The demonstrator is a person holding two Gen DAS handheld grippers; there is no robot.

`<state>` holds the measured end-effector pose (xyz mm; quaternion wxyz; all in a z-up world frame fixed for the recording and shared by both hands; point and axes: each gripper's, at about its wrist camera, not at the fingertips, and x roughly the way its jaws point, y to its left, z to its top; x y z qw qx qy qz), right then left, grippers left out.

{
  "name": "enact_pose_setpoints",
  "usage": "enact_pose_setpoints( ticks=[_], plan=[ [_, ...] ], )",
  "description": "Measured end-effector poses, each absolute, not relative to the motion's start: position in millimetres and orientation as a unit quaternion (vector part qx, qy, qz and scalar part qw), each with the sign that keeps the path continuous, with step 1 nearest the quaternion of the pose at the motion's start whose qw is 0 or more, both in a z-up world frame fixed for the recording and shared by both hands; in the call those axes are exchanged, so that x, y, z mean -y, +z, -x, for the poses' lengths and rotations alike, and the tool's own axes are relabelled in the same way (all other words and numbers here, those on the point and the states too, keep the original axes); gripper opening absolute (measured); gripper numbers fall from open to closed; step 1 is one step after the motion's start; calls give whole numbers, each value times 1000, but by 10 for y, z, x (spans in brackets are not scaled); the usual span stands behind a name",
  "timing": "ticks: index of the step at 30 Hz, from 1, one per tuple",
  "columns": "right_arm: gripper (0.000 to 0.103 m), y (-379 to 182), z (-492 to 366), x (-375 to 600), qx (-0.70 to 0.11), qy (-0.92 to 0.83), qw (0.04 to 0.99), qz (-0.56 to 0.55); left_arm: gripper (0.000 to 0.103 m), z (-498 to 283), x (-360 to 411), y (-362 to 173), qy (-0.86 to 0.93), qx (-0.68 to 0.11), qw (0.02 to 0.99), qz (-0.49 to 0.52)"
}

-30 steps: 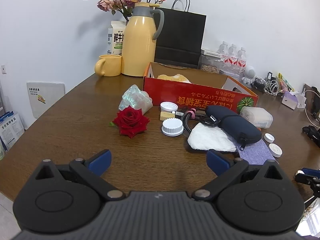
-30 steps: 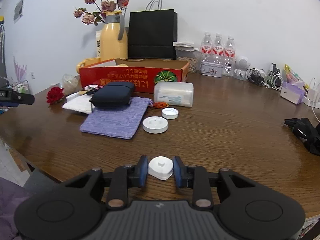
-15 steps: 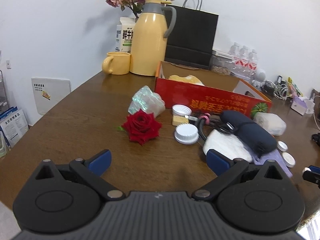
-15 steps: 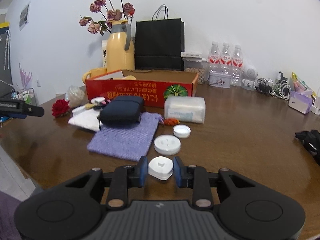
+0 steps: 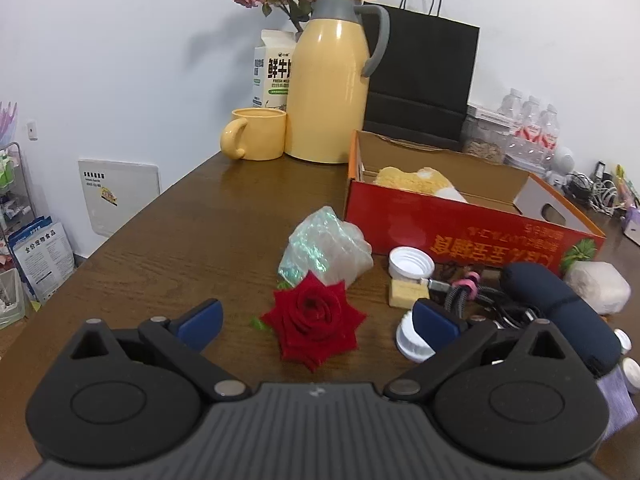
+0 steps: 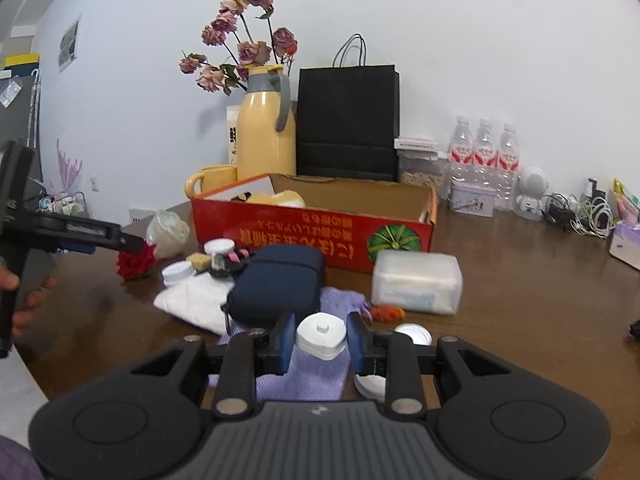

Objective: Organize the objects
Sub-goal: 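Grasp the red rose with the left tool while the right tool holds the square cap, then carry the rose and square cap into the box and open both tools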

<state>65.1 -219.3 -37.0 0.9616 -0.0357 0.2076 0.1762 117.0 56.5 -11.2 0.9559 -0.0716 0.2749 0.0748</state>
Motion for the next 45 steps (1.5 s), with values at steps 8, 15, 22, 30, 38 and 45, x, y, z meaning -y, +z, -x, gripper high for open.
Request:
enact_pose_setpoints(
  ticks=[8,15,22,30,38,45],
  plan=[
    [26,-320,-768,2057,-200,187,961,33,75,-1413,-592,-246,84,-302,946,78],
    [26,-321,-802,1991,-200,194,960,31,40,-1380,-602,-264,74,-307,945,85],
    [26,-329,-830,1995,-203,192,960,29,39,-1216,-610,-204,69,-293,948,100],
    [26,-327,-854,1998,-203,192,960,30,39,-986,-610,-56,59,-263,957,103],
    [26,-330,-871,1993,-203,192,960,29,39,-841,-557,150,40,-222,969,97],
    [26,-301,-940,1967,-198,190,961,29,39,-880,-522,362,17,-195,976,97]
  ],
)
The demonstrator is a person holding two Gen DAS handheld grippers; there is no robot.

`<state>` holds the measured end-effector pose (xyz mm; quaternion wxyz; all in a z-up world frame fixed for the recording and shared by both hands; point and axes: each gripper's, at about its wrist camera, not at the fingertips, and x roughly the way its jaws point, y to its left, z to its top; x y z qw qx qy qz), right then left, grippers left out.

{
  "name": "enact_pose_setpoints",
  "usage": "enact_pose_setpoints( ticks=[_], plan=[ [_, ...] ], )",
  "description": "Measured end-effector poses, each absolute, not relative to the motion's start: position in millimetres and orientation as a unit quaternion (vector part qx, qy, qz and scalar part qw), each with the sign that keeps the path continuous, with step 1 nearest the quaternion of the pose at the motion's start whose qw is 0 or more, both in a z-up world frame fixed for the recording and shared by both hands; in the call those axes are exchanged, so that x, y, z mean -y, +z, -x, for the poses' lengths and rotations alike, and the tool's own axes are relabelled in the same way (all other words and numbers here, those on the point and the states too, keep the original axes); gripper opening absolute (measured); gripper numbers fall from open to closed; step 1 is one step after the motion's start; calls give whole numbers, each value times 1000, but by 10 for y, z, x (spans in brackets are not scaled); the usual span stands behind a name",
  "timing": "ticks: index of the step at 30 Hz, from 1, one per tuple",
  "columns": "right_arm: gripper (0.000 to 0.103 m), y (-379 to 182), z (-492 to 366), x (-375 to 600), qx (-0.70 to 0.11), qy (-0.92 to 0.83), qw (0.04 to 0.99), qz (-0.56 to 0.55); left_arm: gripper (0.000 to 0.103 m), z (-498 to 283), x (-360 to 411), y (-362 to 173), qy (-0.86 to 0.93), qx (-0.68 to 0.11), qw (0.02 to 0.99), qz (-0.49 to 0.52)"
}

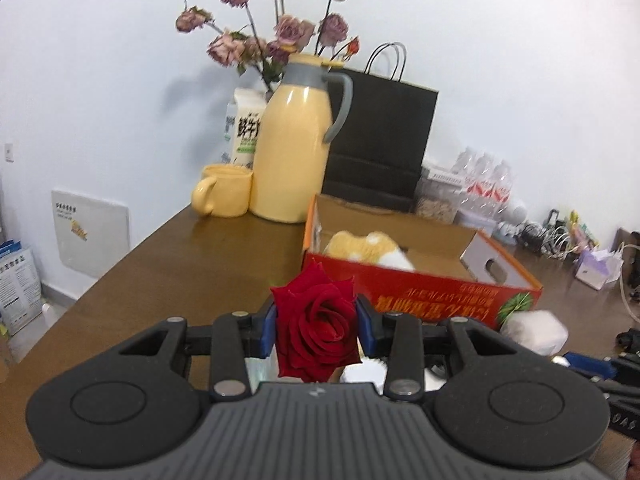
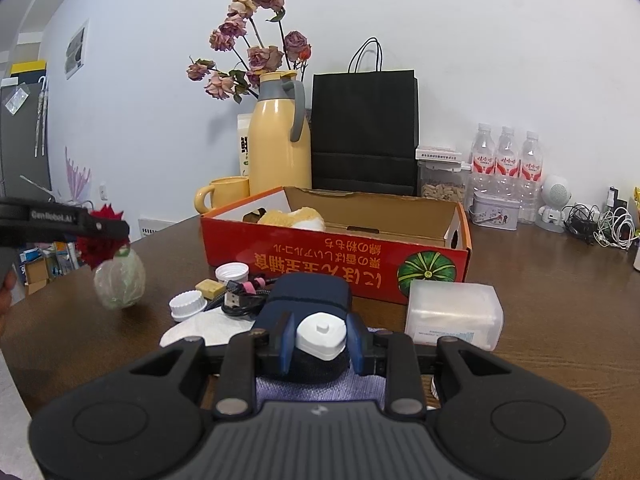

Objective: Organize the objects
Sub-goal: 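Carry the rose and square cap into the box and open both tools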

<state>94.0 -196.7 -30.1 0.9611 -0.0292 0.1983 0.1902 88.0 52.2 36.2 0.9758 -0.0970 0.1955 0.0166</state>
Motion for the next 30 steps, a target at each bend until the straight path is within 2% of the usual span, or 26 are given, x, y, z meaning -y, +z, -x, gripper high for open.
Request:
enact_pose_setpoints(
  ticks=[15,24,30],
  plan=[
    [26,-169,-1185,1909,-177,188,966,25,39,-1221,-311,624,-26,-180,979,93],
    [26,154,-1829,1857,-143,162,976,14,40,-1940,-27,705,-40,-181,978,91],
    [26,163,-2440,1812,-162,133,978,3,40,-2500,76,560,-9,-207,974,91]
  ],
)
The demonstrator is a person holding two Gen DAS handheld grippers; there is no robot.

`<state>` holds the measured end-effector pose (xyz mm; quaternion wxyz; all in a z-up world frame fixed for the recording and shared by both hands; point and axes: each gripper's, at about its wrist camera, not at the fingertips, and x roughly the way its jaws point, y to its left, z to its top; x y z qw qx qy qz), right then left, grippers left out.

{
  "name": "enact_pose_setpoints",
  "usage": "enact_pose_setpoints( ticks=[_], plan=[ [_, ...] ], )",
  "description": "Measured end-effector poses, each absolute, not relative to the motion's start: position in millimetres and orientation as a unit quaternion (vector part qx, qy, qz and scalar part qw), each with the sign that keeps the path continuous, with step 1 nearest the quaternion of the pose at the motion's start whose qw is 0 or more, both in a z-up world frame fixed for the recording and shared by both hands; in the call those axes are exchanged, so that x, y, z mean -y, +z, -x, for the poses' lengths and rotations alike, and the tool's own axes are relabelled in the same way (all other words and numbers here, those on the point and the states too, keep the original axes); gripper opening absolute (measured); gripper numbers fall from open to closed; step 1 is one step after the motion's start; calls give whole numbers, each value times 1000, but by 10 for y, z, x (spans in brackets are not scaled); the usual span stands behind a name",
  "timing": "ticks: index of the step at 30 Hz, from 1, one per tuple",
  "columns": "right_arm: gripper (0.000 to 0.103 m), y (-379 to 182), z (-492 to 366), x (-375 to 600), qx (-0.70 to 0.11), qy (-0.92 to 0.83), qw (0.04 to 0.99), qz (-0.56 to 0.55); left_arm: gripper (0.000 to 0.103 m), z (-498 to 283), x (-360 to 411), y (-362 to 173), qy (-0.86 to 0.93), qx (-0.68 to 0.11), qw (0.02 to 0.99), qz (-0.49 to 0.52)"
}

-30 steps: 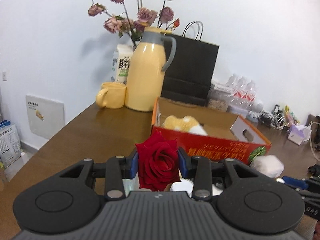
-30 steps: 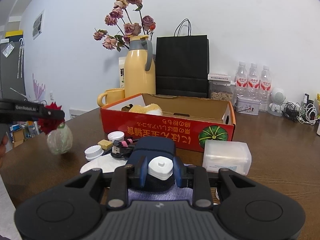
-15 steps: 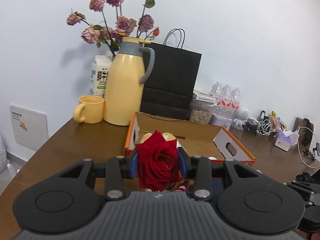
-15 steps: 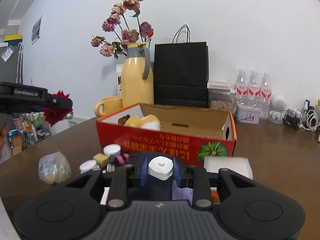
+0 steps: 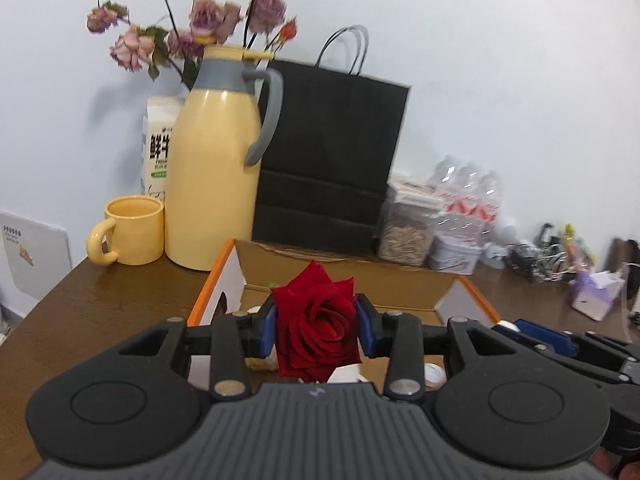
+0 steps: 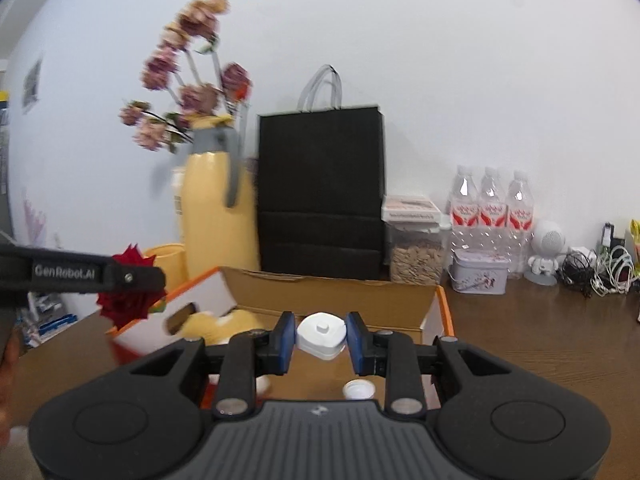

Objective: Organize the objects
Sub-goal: 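Carry the rose and square cap into the box and open both tools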

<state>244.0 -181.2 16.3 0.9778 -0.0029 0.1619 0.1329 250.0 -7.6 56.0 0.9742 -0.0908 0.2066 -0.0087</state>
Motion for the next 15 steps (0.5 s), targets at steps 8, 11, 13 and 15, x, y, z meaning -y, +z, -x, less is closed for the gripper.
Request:
enact_pose_setpoints(
  ticks=[8,11,13,15],
  plan=[
    [26,-133,-2899,1893,-214,104,971,-14,40,-2798,-12,256,10,-245,965,94],
    [27,-187,-2931,1881,-227,101,969,-8,43,-2773,-24,252,13,-243,966,91],
    [27,-202,-2927,1870,-230,101,968,-4,52,-2757,-19,248,21,-242,966,88],
    [28,-214,-2903,1855,-231,100,968,-2,73,-2738,-7,250,30,-240,967,81]
  ],
)
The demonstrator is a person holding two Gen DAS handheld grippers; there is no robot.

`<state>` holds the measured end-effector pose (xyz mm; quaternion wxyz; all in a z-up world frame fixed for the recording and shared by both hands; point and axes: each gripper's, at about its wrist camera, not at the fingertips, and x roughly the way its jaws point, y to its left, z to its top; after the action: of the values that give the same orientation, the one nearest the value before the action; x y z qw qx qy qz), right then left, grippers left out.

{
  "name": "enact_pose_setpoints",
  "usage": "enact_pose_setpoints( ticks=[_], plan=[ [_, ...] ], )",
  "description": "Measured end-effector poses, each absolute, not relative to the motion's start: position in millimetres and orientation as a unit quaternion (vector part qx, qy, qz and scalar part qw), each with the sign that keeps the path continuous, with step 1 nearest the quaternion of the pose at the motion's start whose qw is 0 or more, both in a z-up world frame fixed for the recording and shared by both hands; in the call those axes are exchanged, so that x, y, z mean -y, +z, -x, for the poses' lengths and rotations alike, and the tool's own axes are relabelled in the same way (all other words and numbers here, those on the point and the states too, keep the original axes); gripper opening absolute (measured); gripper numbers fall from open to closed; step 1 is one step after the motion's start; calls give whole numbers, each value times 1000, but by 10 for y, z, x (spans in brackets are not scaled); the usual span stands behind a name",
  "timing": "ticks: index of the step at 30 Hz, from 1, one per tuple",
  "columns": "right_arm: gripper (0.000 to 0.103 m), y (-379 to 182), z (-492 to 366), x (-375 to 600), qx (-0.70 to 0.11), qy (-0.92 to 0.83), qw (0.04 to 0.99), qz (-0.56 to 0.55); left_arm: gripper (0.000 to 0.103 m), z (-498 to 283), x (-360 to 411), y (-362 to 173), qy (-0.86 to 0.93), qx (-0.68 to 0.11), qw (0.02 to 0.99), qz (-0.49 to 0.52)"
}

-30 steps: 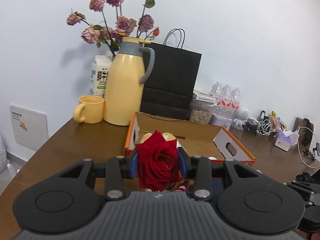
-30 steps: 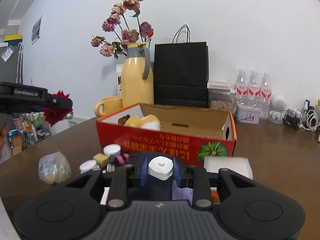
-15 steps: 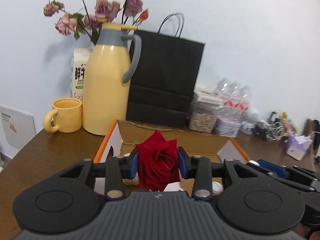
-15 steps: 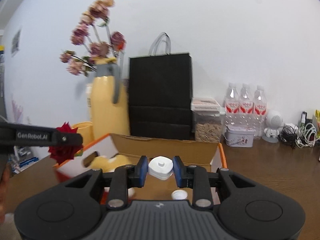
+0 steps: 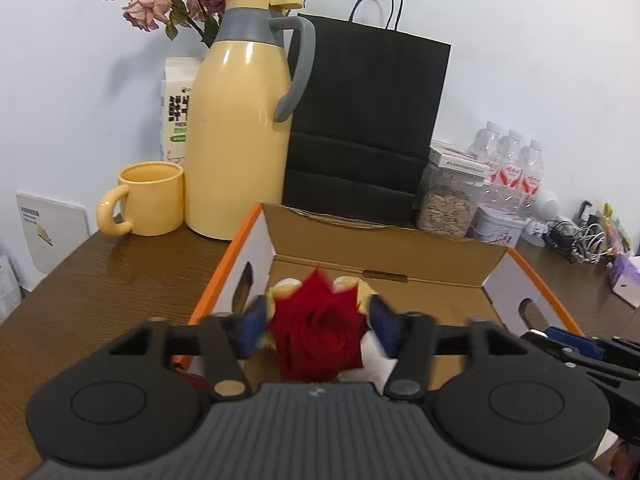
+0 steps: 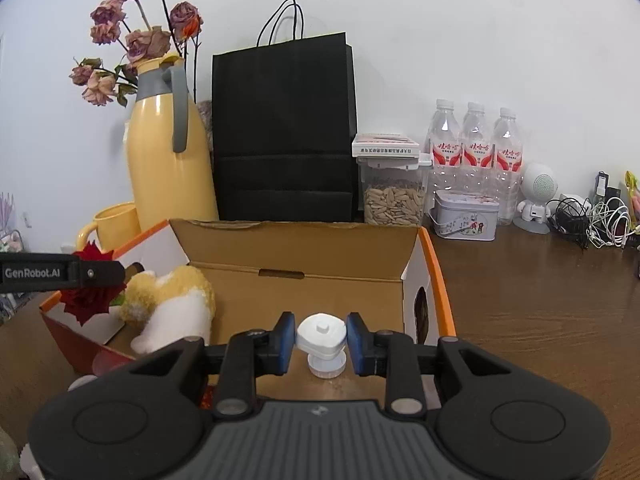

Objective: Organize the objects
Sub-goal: 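Carry the rose and square cap into the box and open both tools, then grasp the round white lid with holes using the right tool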

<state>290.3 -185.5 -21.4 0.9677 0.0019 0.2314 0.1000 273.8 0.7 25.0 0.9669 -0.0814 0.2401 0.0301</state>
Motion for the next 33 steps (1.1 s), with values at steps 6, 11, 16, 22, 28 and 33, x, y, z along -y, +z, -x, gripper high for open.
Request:
enact_pose_setpoints(
  ticks=[6,11,16,22,28,33],
  plan=[
    [101,-183,-2839,1869,-213,90,973,-4,103,-2648,17,298,45,-210,974,76],
    [102,-152,-2804,1881,-204,91,975,-8,103,-2643,15,299,44,-210,973,80],
    [102,-145,-2796,1880,-202,90,975,-7,103,-2621,27,322,38,-206,974,81],
    [102,-73,-2753,1870,-194,94,976,-4,103,-2578,71,426,28,-197,976,84],
    [103,63,-2642,1867,-184,98,978,-1,103,-2448,94,575,23,-189,978,82],
    [103,199,-2459,1898,-173,103,980,5,103,-2261,80,722,21,-183,980,81]
  ],
)
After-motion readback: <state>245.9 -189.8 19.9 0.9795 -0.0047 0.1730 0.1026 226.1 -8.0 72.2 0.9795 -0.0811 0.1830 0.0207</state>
